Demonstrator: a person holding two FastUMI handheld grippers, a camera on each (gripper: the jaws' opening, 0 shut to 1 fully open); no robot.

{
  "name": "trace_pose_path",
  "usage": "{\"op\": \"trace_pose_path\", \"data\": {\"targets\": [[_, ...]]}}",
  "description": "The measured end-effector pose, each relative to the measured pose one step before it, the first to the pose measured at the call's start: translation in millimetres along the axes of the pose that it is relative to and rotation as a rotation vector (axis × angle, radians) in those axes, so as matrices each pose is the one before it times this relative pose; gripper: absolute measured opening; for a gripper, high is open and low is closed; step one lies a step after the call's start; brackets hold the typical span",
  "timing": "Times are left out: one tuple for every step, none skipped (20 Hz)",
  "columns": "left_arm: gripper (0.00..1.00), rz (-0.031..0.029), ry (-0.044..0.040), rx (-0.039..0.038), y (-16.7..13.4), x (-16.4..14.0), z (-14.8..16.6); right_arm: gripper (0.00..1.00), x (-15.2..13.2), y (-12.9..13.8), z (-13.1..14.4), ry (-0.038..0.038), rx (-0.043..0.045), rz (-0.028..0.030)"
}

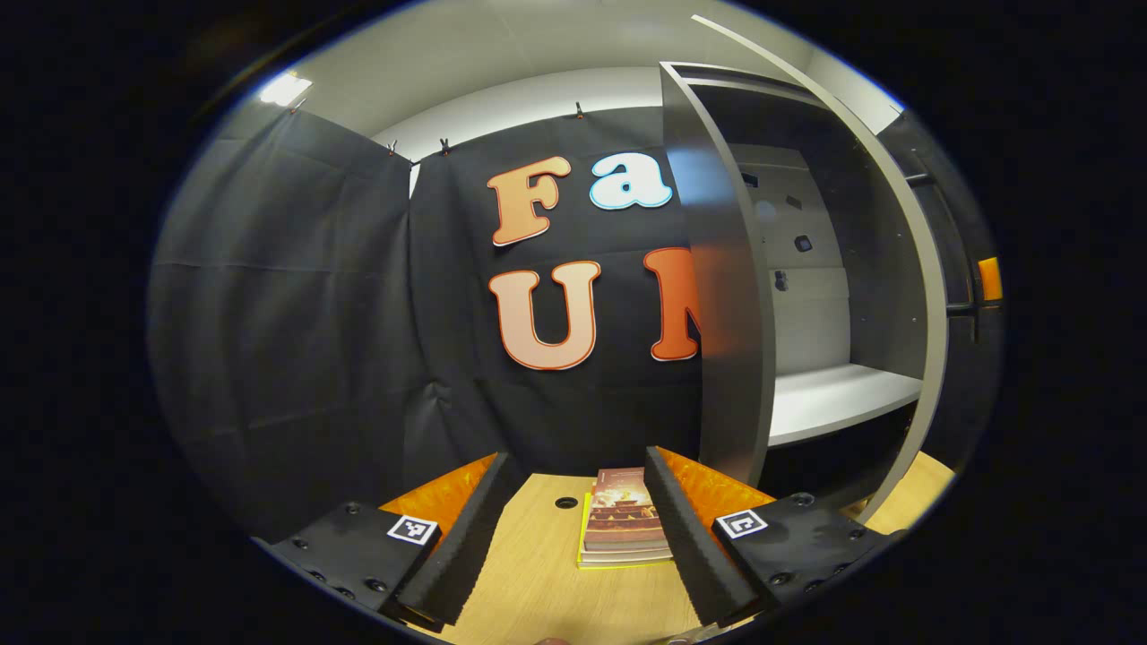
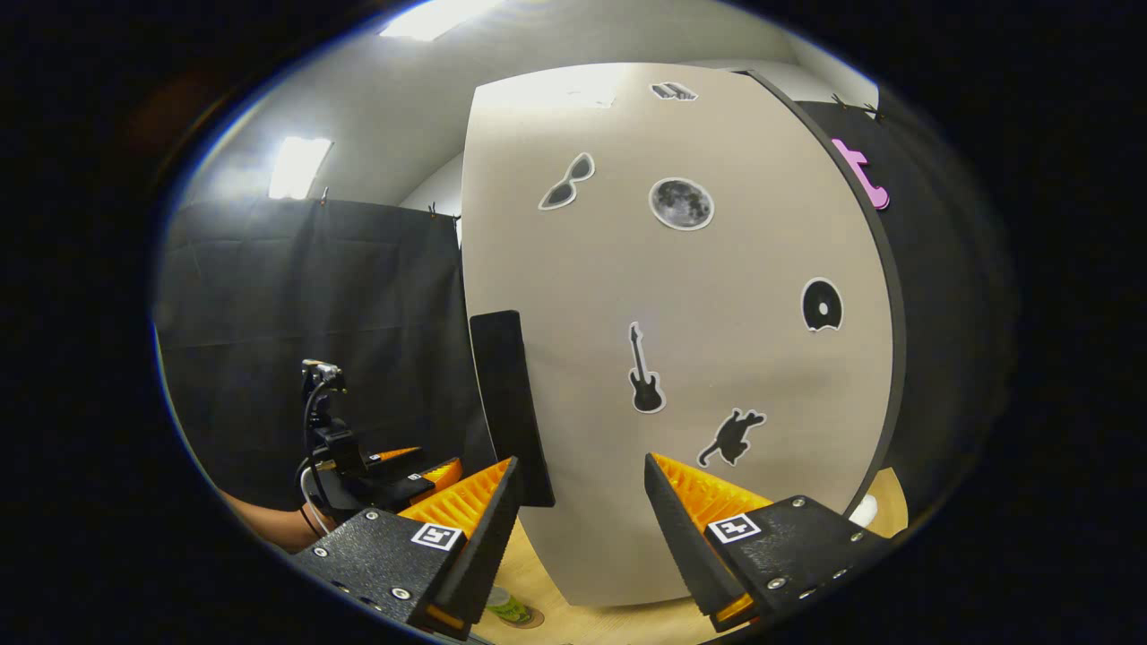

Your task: Open the cabinet door with the right hand, grasp the bottle in the cabinet with the left hand and place it on the coaster, then close the cabinet door with the right hand.

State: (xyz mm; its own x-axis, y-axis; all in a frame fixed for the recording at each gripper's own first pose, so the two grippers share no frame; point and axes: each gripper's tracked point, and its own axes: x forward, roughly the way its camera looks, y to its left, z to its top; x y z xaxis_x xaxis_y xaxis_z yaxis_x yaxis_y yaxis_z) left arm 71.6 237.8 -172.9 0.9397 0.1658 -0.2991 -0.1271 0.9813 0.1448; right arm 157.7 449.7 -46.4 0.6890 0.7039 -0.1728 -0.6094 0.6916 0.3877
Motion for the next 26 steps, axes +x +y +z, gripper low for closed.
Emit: {"op": "trace_pose_path", "data": {"targets": [[0.97, 0.00196, -0.00630, -0.00208, 3.99, 0.76, 0.88, 0.84, 3.19, 3.93, -2.03, -0.00150, 0.00055, 0.00897], [0.97, 0.00097, -0.00326, -0.00279, 4.67, 3.12, 0.83, 0.85, 5.30, -2.03, 0.35, -0.00156, -0.01441, -0.01682], [0.97, 0.00340, -0.00370, -0.00344, 6.17, 1.34, -0.19, 0.85, 4.33, -1.34, -0.92, -0.00488, -0.01218, -0.01707], [0.97, 0.00077, -0.00604, -0.00407, 5.39, 2.95, -0.20, 0.86, 4.72, -1.25, -0.72, -0.00204, -0.00845, -0.01561], [0.97, 0.00326, -0.00532, -0.00206, 4.65, 1.19, 1.77, 0.86, 2.49, -1.68, -1.04, 0.00059, -0.00115, -0.01691], [0.97, 0.00388, -0.00460, -0.00064, 5.57, 1.16, -0.03, 0.87, 2.11, -1.55, -0.77, -0.00132, 0.00298, -0.01532], [0.97, 0.00353, -0.00321, 0.00043, 5.04, 2.42, 0.70, 0.88, 2.87, -1.40, -1.09, 0.00092, 0.00451, -0.01757], [0.97, 0.00153, -0.00702, -0.00274, 4.50, 2.95, 1.57, 0.94, 2.95, -1.02, -0.73, 0.00057, 0.00304, -0.01558], [0.97, -0.00190, -0.00396, -0.00430, 1.91, 1.69, 1.69, 0.90, 2.58, -0.22, -0.03, 0.00004, -0.00512, -0.01383], [0.97, -0.00222, 0.00077, -0.00321, 2.69, 2.04, -1.04, 0.90, 0.08, 0.16, 0.36, -0.00254, -0.01526, -0.01493], [0.97, -0.00317, 0.00820, -0.00570, 0.69, -1.05, -0.13, 0.90, 1.07, -0.42, 1.39, -0.00356, -0.02016, -0.01575], [0.97, -0.00434, 0.00764, -0.00894, 0.49, 0.83, -1.15, 0.90, 0.39, 0.92, 0.70, -0.00171, -0.02034, -0.01316], [0.97, -0.00473, 0.00485, -0.00963, -0.29, 0.35, 1.37, 0.90, 1.74, 1.02, 0.96, -0.00248, -0.01734, -0.01301], [0.97, -0.00709, 0.00458, -0.00638, -1.23, 0.59, 1.79, 0.90, 0.79, 0.41, 0.49, -0.00047, -0.01260, -0.01333], [0.97, -0.00692, -0.00120, -0.00352, -1.89, -0.33, 1.60, 0.90, 1.11, 0.35, 0.35, 0.00037, -0.00627, -0.01331], [0.97, -0.00983, -0.00294, -0.00070, -1.61, 1.03, 3.91, 0.90, 1.31, 0.16, -0.62, 0.00319, 0.00061, -0.01297], [0.99, -0.00888, -0.00305, 0.00124, -2.00, -0.51, 3.27, 0.90, 0.77, 0.08, -0.23, 0.00193, 0.00165, -0.01180], [0.99, -0.00841, -0.00301, 0.00183, -3.65, -2.79, 3.16, 0.90, 0.68, -0.03, -0.42, 0.00134, 0.00176, -0.01351], [1.00, -0.00776, -0.00471, 0.00109, -2.37, 0.28, 3.00, 0.90, 0.36, 0.22, -0.52, 0.00246, -0.00003, -0.01169], [0.99, -0.00765, -0.00174, -0.00043, -3.67, -0.54, 3.59, 0.90, 1.42, 0.60, -0.13, 0.00149, -0.00332, -0.01242], [1.00, -0.00880, -0.00447, -0.00354, -2.36, 1.03, 2.98, 0.90, 0.62, 0.38, -0.29, 0.00315, -0.00834, -0.00931], [0.97, -0.00958, -0.00035, -0.00484, -4.11, 0.77, 2.64, 0.90, 0.90, 0.36, 0.93, -0.00291, -0.01362, -0.00765], [1.00, -0.00841, -0.00152, -0.00619, -2.65, 0.12, 1.25, 0.90, 2.32, 0.13, -0.62, 0.00225, -0.01383, -0.00849], [0.97, -0.01036, -0.00228, -0.00635, -4.20, 0.12, 1.62, 0.90, 1.42, -0.02, 0.37, -0.00142, -0.00990, -0.00813], [1.00, -0.00595, 0.00038, -0.00541, -4.04, -0.72, 2.86, 0.90, 2.36, -0.14, -1.86, 0.00263, -0.00668, -0.00912], [1.00, -0.00842, -0.00174, -0.00462, -5.26, -1.42, 3.42, 0.90, -0.63, -0.04, 0.02, 0.00249, -0.00252, -0.00986]]}}
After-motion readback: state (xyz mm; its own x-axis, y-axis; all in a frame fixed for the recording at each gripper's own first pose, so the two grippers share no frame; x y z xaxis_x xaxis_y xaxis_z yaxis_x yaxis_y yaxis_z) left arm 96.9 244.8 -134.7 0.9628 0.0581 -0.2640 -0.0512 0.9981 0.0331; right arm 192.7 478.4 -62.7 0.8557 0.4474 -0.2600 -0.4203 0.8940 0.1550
